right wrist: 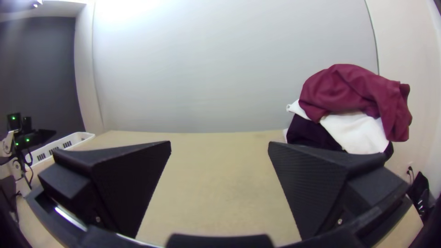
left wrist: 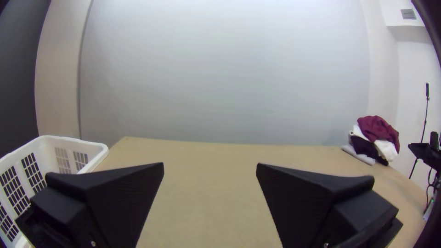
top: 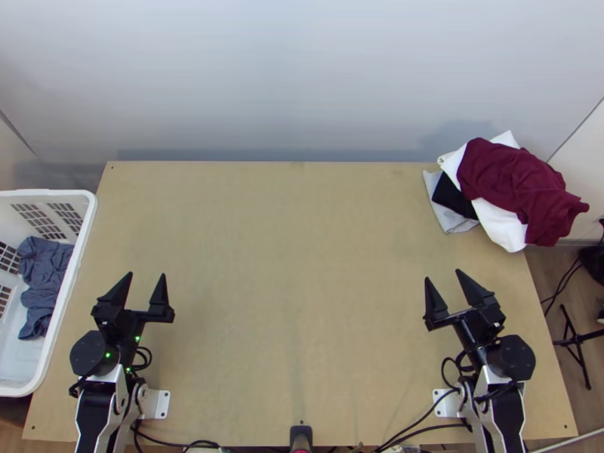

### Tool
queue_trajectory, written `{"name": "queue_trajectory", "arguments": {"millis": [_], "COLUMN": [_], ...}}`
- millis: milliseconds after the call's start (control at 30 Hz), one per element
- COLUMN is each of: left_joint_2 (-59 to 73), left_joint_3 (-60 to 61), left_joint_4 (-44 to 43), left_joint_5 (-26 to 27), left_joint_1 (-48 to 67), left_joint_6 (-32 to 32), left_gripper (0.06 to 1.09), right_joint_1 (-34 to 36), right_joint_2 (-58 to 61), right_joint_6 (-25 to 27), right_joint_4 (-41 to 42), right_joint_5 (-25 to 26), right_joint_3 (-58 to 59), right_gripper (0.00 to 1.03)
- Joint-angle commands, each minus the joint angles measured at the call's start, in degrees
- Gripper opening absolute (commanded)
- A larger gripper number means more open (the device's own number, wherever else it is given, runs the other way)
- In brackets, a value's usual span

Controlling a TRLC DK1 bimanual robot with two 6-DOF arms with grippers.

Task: Fold the t-shirt

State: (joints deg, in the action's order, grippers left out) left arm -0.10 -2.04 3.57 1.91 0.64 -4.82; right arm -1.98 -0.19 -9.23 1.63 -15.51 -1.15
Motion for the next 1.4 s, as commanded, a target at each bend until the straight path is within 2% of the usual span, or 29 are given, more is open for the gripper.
{"name": "queue_trajectory", "arguments": {"millis": [0,133,567,700,800,933,1100,1167,1367], "left_joint_2": [0.01,0.01,-0.08,0.01,0.71,10.82,24.88,28.49,39.82], "left_joint_3": [0.02,0.02,-0.94,-1.21,-4.90,-11.93,-23.36,-27.22,-35.31], "left_joint_4": [-0.15,-0.06,4.42,3.11,3.28,5.30,11.90,12.60,12.33], "left_joint_5": [-0.07,-0.07,0.46,-0.07,0.02,0.02,0.02,-0.07,-2.70], "left_joint_1": [0.67,-2.75,-2.14,-2.67,-3.55,-2.14,-2.40,-2.67,-2.84], "left_joint_6": [-1.68,-1.16,-1.60,-0.98,-5.20,-5.20,-4.15,-4.06,-3.27], "left_gripper": [1.04,1.04,1.04,1.04,1.03,1.03,1.04,1.03,1.03], "right_joint_1": [-0.66,5.14,10.50,12.44,9.10,3.47,3.38,3.03,0.66], "right_joint_2": [0.01,0.01,0.01,-0.08,-0.08,1.94,14.34,17.76,30.33], "right_joint_6": [-1.31,-0.35,5.02,7.04,6.69,12.66,10.11,7.83,7.48], "right_joint_4": [-0.75,-0.93,-2.07,0.57,3.47,-0.13,-4.35,-7.08,-15.87], "right_joint_5": [0.48,1.09,1.36,2.32,2.32,3.11,3.11,3.11,3.47], "right_joint_3": [-0.26,-0.35,-0.70,0.00,-1.23,-4.57,-15.82,-20.83,-34.10], "right_gripper": [0.98,0.98,0.98,0.99,0.98,0.98,0.98,0.98,0.98]}}
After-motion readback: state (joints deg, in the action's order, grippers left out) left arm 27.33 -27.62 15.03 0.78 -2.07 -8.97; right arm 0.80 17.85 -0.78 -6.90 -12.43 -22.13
